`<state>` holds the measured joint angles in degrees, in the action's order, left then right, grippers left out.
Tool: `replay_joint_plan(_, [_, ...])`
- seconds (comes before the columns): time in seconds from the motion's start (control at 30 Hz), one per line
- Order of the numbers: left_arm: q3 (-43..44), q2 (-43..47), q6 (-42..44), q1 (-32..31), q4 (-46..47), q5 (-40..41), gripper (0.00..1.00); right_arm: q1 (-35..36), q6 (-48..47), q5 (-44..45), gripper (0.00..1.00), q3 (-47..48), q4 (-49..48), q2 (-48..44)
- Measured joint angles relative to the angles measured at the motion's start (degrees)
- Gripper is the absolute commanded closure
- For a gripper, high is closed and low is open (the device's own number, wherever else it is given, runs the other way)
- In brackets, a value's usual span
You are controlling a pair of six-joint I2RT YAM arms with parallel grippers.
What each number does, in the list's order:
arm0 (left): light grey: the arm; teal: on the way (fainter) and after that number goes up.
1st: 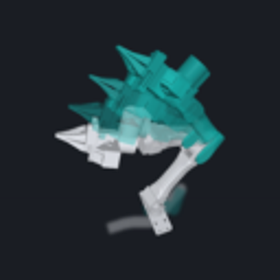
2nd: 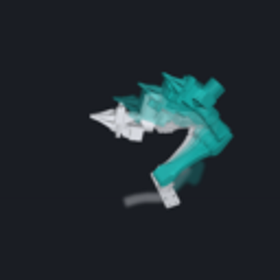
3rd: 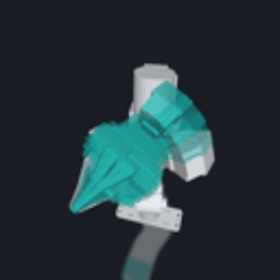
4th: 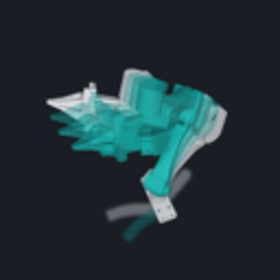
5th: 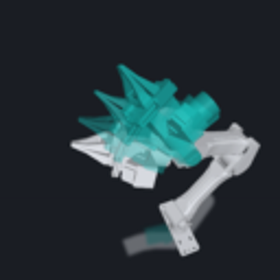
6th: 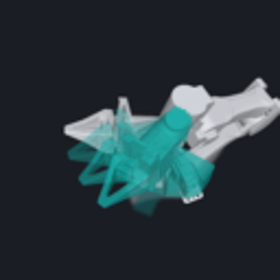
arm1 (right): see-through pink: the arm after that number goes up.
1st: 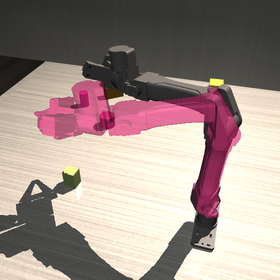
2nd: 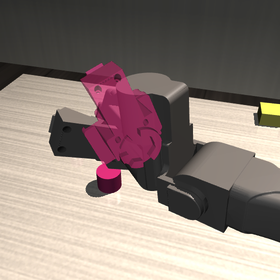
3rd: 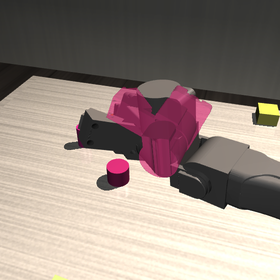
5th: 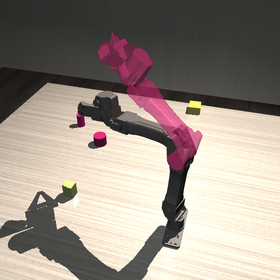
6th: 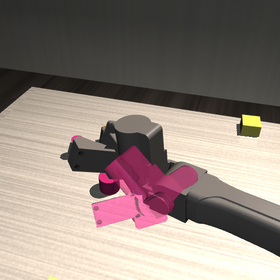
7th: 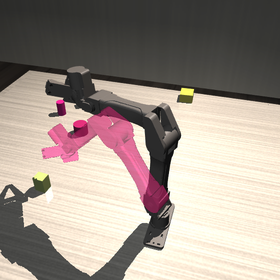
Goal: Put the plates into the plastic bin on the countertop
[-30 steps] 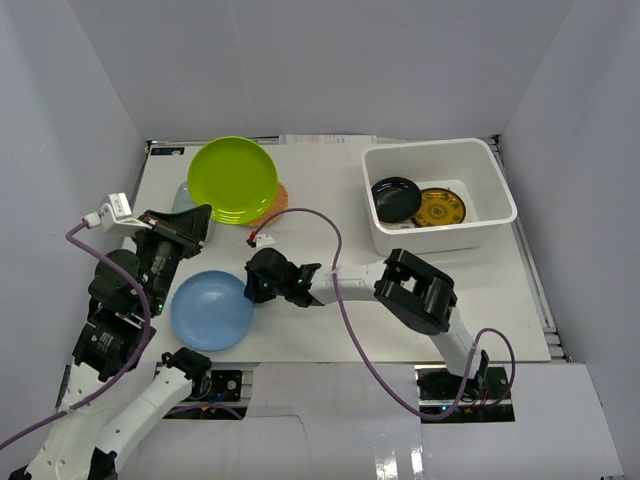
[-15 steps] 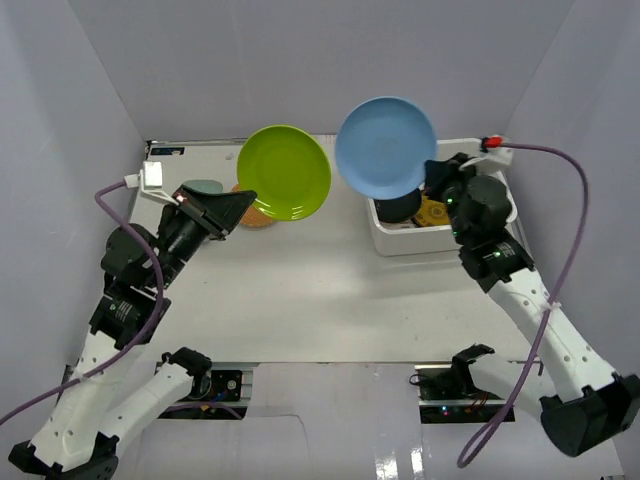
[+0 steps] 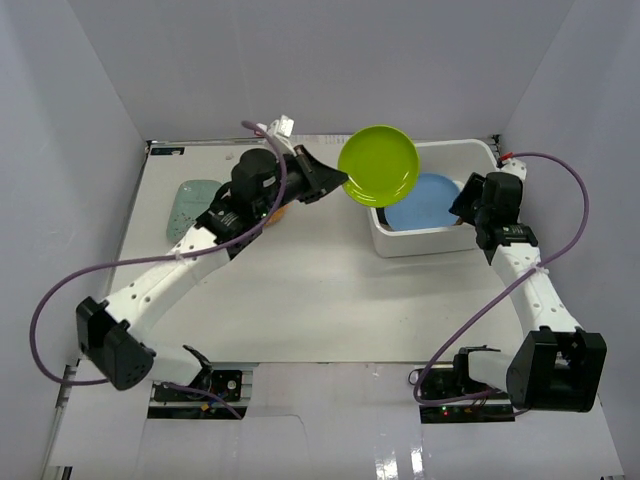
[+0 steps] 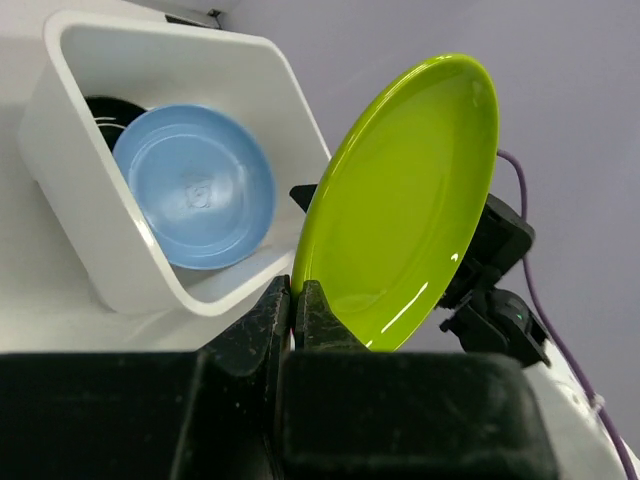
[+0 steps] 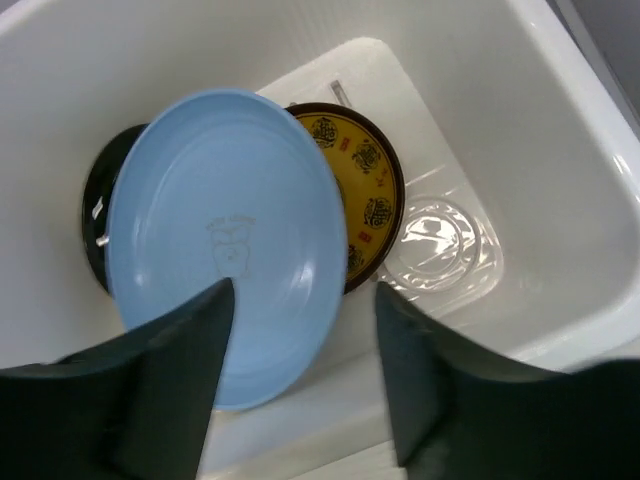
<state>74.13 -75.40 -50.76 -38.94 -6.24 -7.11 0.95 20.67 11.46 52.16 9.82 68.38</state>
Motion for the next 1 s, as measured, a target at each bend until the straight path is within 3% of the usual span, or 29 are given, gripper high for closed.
replay_joint_plan(0.07, [4.55, -5.79, 0.92, -1.07, -0.02, 0.98, 1.00, -0.59, -0.48, -2.03, 0.18, 0.24, 0.15, 0.00])
replay_joint_plan(0.13, [8.76, -11.19, 1.64, -1.68, 0.24, 1.95, 1.00, -1.60, -0.24, -4.15, 0.18, 0.55, 0.44, -0.07])
replay_joint_plan(0.23, [16.50, -20.20, 2.51, -2.43, -1.46, 2.58, 1.00, -4.20, 0.59, -6.54, 0.24, 1.11, 0.68, -0.98])
replay_joint_plan(0.33, [26.36, -30.86, 3.43, -3.17, -3.91, 3.06, 1.00, -7.21, 2.38, -8.28, 0.37, 1.66, 0.90, -5.11])
replay_joint_plan(0.5, [38.32, -45.31, 4.46, -5.40, -9.14, 3.23, 1.00, -10.27, 4.31, -10.32, 0.36, 4.90, 0.79, -14.21])
replay_joint_plan(0.53, [39.54, -47.28, 4.55, -5.81, -9.88, 3.28, 0.92, -10.27, 4.44, -10.82, 0.31, 5.55, 0.74, -15.45])
replay_joint_plan(0.57, [40.44, -49.07, 4.66, -6.14, -10.95, 3.30, 0.63, -10.27, 4.46, -11.41, 0.29, 6.01, 0.68, -16.57])
replay_joint_plan(0.67, [42.03, -51.95, 5.14, -6.99, -13.33, 2.93, 0.19, -10.25, 4.13, -12.94, 0.24, 6.36, 0.83, -19.23])
replay_joint_plan(0.73, [43.91, -52.00, 6.49, -7.43, -14.40, 4.02, 0.07, -10.25, 3.48, -14.71, 0.23, 7.19, 1.99, -19.69])
replay_joint_plan(0.9, [43.58, -45.55, 10.99, -5.05, -17.14, 8.48, 0.07, -9.49, 3.39, -23.58, 0.23, 8.72, 2.62, -19.71])
replay_joint_plan(1.0, [35.23, -35.12, 12.09, -0.72, -16.70, 10.40, 0.11, -7.63, 4.20, -28.30, 0.23, 7.72, 1.77, -20.50])
